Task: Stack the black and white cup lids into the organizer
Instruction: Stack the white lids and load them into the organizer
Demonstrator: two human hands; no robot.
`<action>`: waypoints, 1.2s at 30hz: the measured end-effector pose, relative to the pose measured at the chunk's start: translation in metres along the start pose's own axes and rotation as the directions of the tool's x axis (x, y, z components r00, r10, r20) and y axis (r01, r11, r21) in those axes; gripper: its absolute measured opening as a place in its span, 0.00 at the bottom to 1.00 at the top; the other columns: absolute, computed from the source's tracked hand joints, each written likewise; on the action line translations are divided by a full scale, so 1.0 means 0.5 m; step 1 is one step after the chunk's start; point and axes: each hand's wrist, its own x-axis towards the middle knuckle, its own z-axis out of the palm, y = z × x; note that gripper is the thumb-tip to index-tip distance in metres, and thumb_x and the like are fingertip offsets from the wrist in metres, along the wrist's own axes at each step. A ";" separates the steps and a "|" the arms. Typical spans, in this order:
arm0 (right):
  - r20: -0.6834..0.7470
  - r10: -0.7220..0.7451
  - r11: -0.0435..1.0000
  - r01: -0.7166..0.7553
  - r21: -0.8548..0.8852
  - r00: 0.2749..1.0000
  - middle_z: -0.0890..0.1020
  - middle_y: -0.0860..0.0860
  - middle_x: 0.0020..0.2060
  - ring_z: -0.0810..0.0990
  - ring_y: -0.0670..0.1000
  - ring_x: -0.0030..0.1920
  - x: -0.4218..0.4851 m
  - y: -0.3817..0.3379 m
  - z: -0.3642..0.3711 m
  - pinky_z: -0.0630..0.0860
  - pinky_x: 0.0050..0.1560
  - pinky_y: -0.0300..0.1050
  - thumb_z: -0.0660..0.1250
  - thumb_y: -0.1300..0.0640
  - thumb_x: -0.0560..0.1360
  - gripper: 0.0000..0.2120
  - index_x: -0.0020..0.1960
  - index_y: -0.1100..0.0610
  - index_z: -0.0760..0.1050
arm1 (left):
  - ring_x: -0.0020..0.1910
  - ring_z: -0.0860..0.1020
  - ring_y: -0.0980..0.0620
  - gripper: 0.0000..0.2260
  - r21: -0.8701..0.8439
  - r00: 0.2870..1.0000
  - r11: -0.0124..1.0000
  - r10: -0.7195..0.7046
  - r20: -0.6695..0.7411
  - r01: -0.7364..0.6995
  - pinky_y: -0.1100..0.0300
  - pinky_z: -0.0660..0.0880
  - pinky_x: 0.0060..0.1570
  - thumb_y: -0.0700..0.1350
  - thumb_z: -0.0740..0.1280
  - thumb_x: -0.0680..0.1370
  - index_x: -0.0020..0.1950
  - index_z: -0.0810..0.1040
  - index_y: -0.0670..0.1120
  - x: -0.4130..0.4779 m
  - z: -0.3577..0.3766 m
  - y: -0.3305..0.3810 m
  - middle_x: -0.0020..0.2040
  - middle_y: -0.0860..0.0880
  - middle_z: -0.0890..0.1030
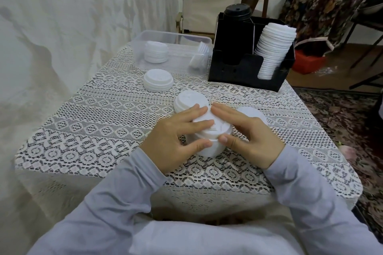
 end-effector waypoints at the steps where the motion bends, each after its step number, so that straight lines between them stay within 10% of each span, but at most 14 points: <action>1: -0.005 0.006 1.000 -0.006 -0.008 1.000 0.64 0.47 0.73 0.59 0.40 0.73 -0.001 -0.003 0.000 0.57 0.75 0.49 0.67 0.42 0.70 0.29 0.68 0.44 0.62 | 0.67 0.69 0.53 0.22 -0.001 1.000 1.000 0.006 -0.009 -0.006 0.54 0.66 0.67 0.55 0.68 0.71 0.62 0.74 0.47 -0.001 0.002 0.001 0.65 0.51 0.73; 8: -0.207 0.124 0.989 -0.105 0.102 0.970 0.63 0.40 0.73 0.60 0.40 0.72 -0.016 -0.021 -0.044 0.58 0.73 0.44 0.65 0.45 0.72 0.27 0.67 0.32 0.60 | 0.72 0.62 0.59 0.27 -0.018 1.000 1.000 -0.021 -0.020 0.021 0.64 0.58 0.72 0.57 0.65 0.72 0.69 0.65 0.53 -0.001 0.000 0.010 0.70 0.58 0.65; 13: -0.140 0.401 0.807 -0.421 -0.414 0.905 0.62 0.49 0.74 0.62 0.53 0.72 -0.003 0.038 -0.097 0.59 0.72 0.57 0.70 0.52 0.71 0.41 0.76 0.44 0.51 | 0.68 0.61 0.72 0.22 -0.080 0.994 0.995 -0.072 -0.076 0.066 0.74 0.58 0.66 0.57 0.60 0.75 0.68 0.63 0.58 0.002 -0.007 0.013 0.67 0.65 0.64; 17: -0.211 0.438 0.772 -0.486 -0.410 0.874 0.69 0.52 0.69 0.69 0.56 0.66 0.009 0.070 -0.090 0.67 0.67 0.57 0.73 0.45 0.68 0.42 0.75 0.44 0.54 | 0.65 0.63 0.74 0.22 -0.095 0.993 0.993 -0.077 -0.090 0.068 0.76 0.60 0.63 0.56 0.59 0.75 0.68 0.65 0.54 0.001 -0.007 0.013 0.66 0.63 0.66; 23: -0.390 0.036 0.991 -0.084 -0.107 0.920 0.75 0.40 0.59 0.73 0.43 0.60 -0.010 0.000 -0.073 0.70 0.57 0.31 0.75 0.48 0.64 0.33 0.66 0.44 0.66 | 0.60 0.73 0.64 0.16 -0.089 0.963 0.992 -0.109 -0.247 0.090 0.67 0.70 0.59 0.54 0.60 0.76 0.63 0.72 0.53 0.002 -0.012 0.020 0.59 0.59 0.76; 27: -0.335 -0.195 0.977 0.212 0.015 0.922 0.76 0.44 0.60 0.74 0.47 0.62 -0.009 -0.069 -0.031 0.73 0.60 0.43 0.71 0.46 0.65 0.29 0.65 0.44 0.68 | 0.54 0.76 0.58 0.08 -0.250 0.952 0.966 -0.138 -0.272 0.069 0.60 0.72 0.56 0.54 0.63 0.74 0.52 0.76 0.58 0.015 -0.018 0.058 0.49 0.57 0.81; 36: -0.149 -0.137 0.988 0.125 -0.087 0.979 0.71 0.46 0.67 0.67 0.43 0.69 0.008 -0.057 -0.019 0.63 0.71 0.48 0.67 0.47 0.64 0.26 0.62 0.39 0.69 | 0.68 0.65 0.65 0.33 -0.214 0.976 0.962 -0.193 -0.104 0.167 0.71 0.63 0.65 0.67 0.67 0.67 0.69 0.62 0.61 0.008 -0.020 0.041 0.69 0.63 0.67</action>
